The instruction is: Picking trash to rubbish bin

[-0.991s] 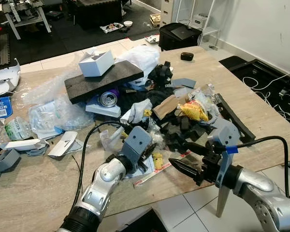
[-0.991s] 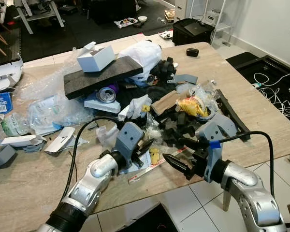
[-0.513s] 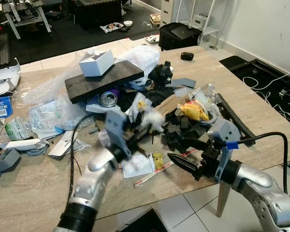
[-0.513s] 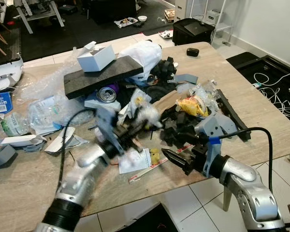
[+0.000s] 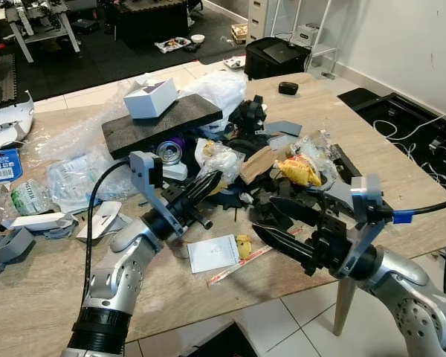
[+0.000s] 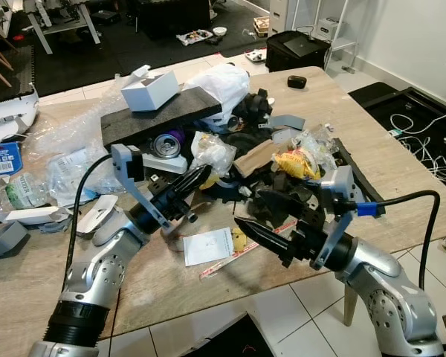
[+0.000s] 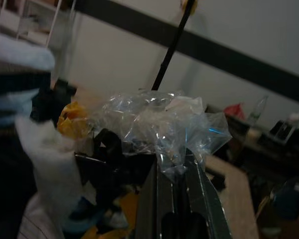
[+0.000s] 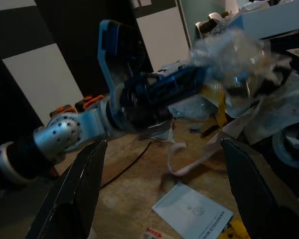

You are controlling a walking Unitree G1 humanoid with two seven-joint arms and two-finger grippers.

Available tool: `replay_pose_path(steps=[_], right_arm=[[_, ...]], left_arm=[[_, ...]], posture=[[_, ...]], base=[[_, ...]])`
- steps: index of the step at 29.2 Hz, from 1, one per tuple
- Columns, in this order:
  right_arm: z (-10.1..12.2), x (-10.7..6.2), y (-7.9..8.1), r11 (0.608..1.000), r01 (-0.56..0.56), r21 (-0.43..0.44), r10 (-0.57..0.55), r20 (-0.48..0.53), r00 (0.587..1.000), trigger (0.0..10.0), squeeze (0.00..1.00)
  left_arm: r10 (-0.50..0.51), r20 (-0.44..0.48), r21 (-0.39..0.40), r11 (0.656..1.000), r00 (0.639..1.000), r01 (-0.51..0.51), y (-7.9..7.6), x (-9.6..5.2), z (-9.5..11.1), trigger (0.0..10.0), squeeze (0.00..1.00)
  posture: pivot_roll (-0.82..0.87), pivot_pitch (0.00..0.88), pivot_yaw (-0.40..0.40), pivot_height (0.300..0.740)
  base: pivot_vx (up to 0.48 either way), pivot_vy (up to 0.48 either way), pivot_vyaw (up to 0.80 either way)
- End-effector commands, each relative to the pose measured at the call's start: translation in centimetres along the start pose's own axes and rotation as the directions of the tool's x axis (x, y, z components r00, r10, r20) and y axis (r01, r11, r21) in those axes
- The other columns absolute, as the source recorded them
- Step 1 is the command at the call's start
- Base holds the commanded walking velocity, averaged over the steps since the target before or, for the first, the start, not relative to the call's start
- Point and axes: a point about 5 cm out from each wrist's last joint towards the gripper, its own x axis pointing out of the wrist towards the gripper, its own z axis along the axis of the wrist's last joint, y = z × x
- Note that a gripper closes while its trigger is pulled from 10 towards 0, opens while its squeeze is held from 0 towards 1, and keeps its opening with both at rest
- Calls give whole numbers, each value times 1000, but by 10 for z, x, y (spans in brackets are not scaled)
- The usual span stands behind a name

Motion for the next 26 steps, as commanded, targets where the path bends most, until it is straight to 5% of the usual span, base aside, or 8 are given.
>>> replay_pose_path(steps=[1, 11, 26], right_arm=[[0, 0, 7, 999, -44, -3, 44, -19, 999, 10000, 0], [-4, 0, 8, 998, -58, 14, 59, -49, 997, 10000, 0], [-6, -1, 4, 999, -41, 4, 42, -73, 996, 10000, 0]], left_arm=[[-43, 18, -15, 999, 999, 44, -2, -6, 10, 0, 0], [-146, 71, -14, 989, 987, 148, -11, -11, 39, 0, 0], [-157, 146, -13, 987, 977, 161, -7, -20, 66, 0, 0]], posture=[[-211, 215, 78, 740], [-199, 207, 76, 740], [-200, 193, 75, 740]], base=[[0, 0, 0], [0, 0, 0], [0, 0, 0]])
